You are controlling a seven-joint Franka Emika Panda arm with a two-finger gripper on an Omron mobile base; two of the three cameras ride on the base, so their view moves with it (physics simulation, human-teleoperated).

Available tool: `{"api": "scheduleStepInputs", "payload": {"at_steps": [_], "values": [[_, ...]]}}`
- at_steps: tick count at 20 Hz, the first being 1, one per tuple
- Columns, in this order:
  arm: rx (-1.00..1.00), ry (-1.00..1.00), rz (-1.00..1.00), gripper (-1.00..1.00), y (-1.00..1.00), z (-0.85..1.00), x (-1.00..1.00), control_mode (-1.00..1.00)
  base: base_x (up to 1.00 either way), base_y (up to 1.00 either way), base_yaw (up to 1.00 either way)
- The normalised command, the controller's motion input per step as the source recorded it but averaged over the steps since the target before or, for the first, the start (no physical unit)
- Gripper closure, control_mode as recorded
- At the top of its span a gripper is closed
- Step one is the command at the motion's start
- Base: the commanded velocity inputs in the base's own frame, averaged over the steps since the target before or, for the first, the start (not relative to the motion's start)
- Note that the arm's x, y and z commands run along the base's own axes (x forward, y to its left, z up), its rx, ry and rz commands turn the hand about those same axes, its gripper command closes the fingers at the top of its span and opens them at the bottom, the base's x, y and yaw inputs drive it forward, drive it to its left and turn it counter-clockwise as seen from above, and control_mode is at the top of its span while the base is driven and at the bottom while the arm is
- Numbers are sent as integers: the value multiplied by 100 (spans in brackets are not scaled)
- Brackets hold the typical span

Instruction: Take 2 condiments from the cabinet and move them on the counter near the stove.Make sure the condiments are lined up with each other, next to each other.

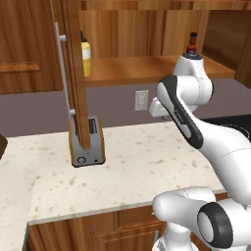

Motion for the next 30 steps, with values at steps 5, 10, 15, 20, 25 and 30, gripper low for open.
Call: {"api": "scheduleStepInputs", "payload": {"at_steps": [5, 10, 15, 20, 25, 30], "values": [[0, 0, 0, -100, 1, 0, -4, -100, 0, 0, 0], [0, -5, 4, -100, 2, 5, -8, -100, 0, 0, 0], [0, -13, 2, -100, 0, 2, -24, -100, 0, 0, 0], [0, -9, 5, -100, 0, 0, -33, -100, 0, 0, 0], [0, -15, 12, -100, 0, 5, -13, -100, 0, 0, 0], [2, -26, 27, -100, 0, 21, 0, -100, 0, 0, 0]]}}
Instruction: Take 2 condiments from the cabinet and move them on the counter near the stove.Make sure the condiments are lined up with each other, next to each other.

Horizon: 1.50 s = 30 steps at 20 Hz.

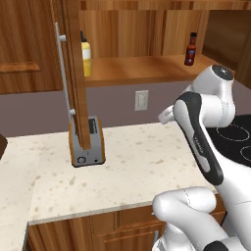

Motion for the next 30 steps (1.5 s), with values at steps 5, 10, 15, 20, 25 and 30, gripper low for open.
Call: {"api": "scheduleStepInputs", "payload": {"at_steps": [5, 10, 15, 20, 25, 30], "values": [[2, -17, 31, -100, 0, 25, 0, -100, 0, 0, 0], [5, -10, 22, -100, 1, 28, 8, -100, 0, 0, 0], [7, -1, 11, -100, 1, 32, 14, -100, 0, 0, 0], [6, -7, 7, -100, 3, 26, 18, -100, 0, 0, 0], [8, -9, 10, -100, 23, 20, 30, -100, 0, 0, 0], [6, -6, 9, -100, 35, 23, 34, -100, 0, 0, 0]]}}
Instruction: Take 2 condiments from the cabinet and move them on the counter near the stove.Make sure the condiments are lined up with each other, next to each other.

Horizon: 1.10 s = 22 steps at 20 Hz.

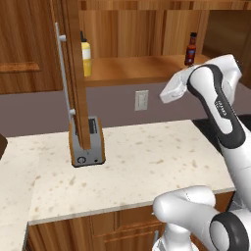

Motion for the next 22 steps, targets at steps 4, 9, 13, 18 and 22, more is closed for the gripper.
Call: {"api": "scheduleStepInputs", "payload": {"at_steps": [4, 9, 13, 18, 22], "values": [[0, -2, 4, -100, 43, 27, 29, -100, 0, 0, 0], [0, 0, 0, -100, 48, 37, 18, -100, 0, 0, 0], [0, 0, 0, -100, 45, 34, 18, -100, 0, 0, 0], [0, 0, 0, -100, 44, 10, 29, -100, 0, 0, 0], [0, 1, 0, -100, 32, 0, 41, -100, 0, 0, 0]]}}
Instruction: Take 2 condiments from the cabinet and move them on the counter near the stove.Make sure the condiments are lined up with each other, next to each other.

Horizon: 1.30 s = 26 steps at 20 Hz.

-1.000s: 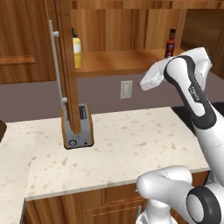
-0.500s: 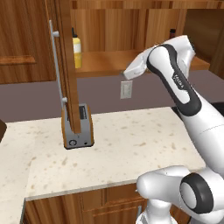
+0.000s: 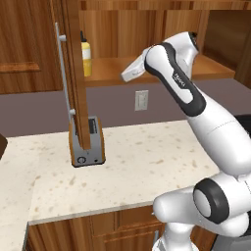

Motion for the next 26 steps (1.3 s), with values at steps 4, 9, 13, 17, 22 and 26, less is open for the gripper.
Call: {"api": "scheduleStepInputs", "payload": {"at_steps": [4, 9, 13, 17, 22, 26], "values": [[0, 0, 0, -100, 33, 0, 34, -100, 0, 0, 0], [0, 1, 0, -100, 34, 6, 32, -100, 0, 0, 0], [0, 2, 0, -100, 34, 10, 30, -100, 0, 0, 0], [0, 3, 0, -100, 31, 14, 28, -100, 0, 0, 0], [0, 3, 0, -100, 26, 15, 26, -100, 0, 0, 0], [0, 1, 0, -100, 26, 12, 21, -100, 0, 0, 0]]}}
